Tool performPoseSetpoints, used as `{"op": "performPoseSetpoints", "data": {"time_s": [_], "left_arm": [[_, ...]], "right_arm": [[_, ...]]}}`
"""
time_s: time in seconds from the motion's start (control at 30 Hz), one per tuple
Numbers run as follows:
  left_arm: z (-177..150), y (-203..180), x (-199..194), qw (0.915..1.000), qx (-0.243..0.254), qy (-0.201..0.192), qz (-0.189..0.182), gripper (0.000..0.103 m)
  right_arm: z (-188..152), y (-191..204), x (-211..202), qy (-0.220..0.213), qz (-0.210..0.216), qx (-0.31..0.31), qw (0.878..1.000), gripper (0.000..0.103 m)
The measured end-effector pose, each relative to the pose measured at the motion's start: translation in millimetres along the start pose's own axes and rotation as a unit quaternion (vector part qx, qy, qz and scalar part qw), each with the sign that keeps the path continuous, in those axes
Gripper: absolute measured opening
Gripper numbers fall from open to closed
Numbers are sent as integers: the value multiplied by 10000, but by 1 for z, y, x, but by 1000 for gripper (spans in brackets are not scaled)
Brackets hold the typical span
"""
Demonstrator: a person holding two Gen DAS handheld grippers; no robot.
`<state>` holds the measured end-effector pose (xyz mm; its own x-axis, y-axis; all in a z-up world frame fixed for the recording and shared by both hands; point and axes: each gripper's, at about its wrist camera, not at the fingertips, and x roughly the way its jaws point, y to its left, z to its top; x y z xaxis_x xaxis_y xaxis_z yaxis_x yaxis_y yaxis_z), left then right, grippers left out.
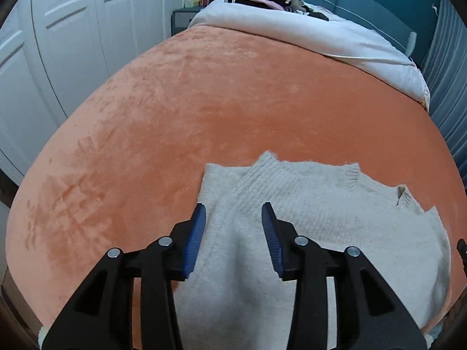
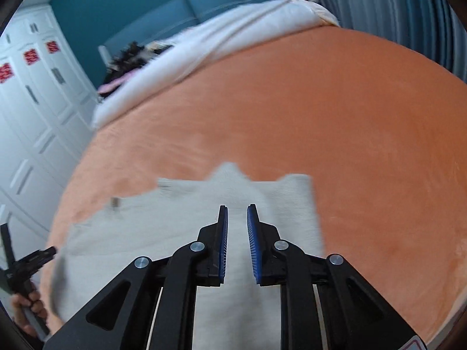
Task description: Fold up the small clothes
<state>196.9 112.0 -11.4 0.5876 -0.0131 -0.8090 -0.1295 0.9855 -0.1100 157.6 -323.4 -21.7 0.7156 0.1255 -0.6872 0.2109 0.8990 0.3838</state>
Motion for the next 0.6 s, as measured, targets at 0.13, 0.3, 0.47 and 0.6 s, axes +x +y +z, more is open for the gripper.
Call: {"op": "performPoseSetpoints", "data": {"time_s": [0.13, 0.3, 0.47, 0.6], "left_arm": [[-1, -30, 24, 9995, 163, 283, -25, 40], [-7, -36, 72, 9974, 223, 616, 288, 43], [-6, -34, 43, 9982, 175, 557, 94, 42], [-31, -30, 14, 9982, 166, 571, -92, 42]], "right_arm": [[-22, 68, 50, 671, 354, -692, 9947, 17], [-44, 99, 100, 1160, -63, -1311, 9845, 16], [-41, 107, 73, 940, 373, -1175, 9879, 16], [-70, 96, 73, 1111, 105, -1237, 9860, 13]]}}
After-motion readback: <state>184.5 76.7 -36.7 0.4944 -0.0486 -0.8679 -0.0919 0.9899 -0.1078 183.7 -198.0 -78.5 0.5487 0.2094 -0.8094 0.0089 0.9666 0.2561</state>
